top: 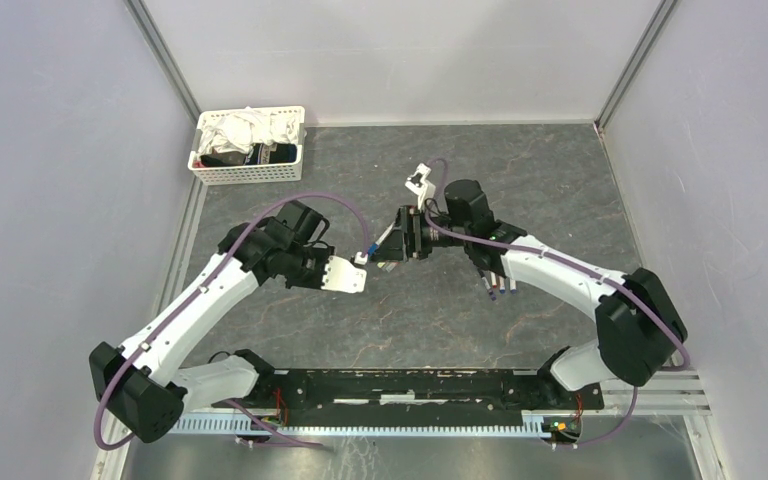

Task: Open the pen caps
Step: Open the pen cap from the pen.

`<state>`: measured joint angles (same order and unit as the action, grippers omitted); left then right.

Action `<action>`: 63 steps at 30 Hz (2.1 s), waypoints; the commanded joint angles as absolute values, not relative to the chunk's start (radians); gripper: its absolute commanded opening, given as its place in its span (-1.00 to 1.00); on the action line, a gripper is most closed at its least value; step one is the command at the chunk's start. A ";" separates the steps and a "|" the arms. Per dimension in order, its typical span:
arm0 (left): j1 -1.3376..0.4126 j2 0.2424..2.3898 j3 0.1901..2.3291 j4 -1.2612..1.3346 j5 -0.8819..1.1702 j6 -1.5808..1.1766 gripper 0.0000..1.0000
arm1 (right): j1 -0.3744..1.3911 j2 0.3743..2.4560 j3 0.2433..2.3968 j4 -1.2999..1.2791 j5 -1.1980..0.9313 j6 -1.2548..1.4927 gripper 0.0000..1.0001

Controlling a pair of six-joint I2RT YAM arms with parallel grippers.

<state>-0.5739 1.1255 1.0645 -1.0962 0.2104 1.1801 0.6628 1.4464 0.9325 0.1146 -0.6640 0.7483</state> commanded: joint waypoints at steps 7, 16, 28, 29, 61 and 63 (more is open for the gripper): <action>-0.607 1.125 1.088 -1.081 0.138 1.313 -0.89 | 0.769 1.564 1.050 0.170 -0.770 0.769 0.51; -0.625 1.128 1.084 -1.072 0.127 1.325 -0.90 | 0.833 1.675 1.120 0.206 -0.779 0.801 0.45; -0.643 1.143 1.115 -1.091 0.152 1.326 -0.90 | 0.865 1.741 1.109 0.395 -0.895 0.874 -0.22; -0.643 1.144 1.115 -1.097 0.153 1.325 -0.89 | 0.865 1.740 1.106 0.392 -0.896 0.868 -0.39; -0.644 1.292 1.211 -1.235 0.315 1.090 -0.87 | 0.820 1.622 0.960 0.301 -0.956 0.668 -1.00; -0.644 1.302 1.213 -1.235 0.305 1.086 -0.96 | 0.816 1.616 0.956 0.275 -0.955 0.645 -1.00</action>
